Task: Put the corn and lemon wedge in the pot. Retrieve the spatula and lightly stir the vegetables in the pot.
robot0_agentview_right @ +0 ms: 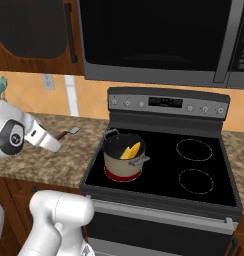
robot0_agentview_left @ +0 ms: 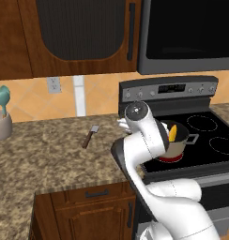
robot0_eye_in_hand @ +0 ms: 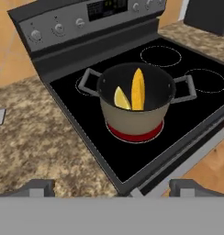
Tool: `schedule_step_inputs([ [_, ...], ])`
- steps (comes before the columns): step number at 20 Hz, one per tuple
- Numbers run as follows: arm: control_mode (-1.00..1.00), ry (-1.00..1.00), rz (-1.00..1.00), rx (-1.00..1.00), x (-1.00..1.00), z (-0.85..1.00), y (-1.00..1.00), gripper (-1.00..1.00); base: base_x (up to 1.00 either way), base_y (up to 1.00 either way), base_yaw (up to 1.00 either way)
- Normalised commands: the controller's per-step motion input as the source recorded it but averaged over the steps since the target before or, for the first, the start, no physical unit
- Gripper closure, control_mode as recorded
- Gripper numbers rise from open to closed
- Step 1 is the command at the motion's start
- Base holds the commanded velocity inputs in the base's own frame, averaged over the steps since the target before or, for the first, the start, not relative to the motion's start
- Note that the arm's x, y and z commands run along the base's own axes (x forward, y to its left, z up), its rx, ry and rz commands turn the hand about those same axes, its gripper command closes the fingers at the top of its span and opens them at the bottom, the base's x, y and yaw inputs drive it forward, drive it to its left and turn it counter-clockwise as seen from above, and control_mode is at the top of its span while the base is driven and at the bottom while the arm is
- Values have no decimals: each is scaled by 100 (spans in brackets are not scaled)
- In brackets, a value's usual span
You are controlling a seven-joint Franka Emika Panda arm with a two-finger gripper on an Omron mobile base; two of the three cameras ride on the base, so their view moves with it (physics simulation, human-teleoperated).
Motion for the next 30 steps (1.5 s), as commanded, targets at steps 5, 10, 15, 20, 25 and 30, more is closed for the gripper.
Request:
schedule_step_inputs([
  [5,-100,5,10,-8,22,0,83,-100,0,0,0],
  [10,-100,14,9,0,31,0,64,-100,0,0,0],
  [15,-100,13,9,4,27,-1,55,-100,0,0,0],
  [20,-100,4,2,1,13,-21,44,-100,0,0,0],
  [25,-100,3,0,0,16,-35,48,-100,0,0,0],
  [30,-100,8,0,1,53,-32,14,-100,0,0,0],
])
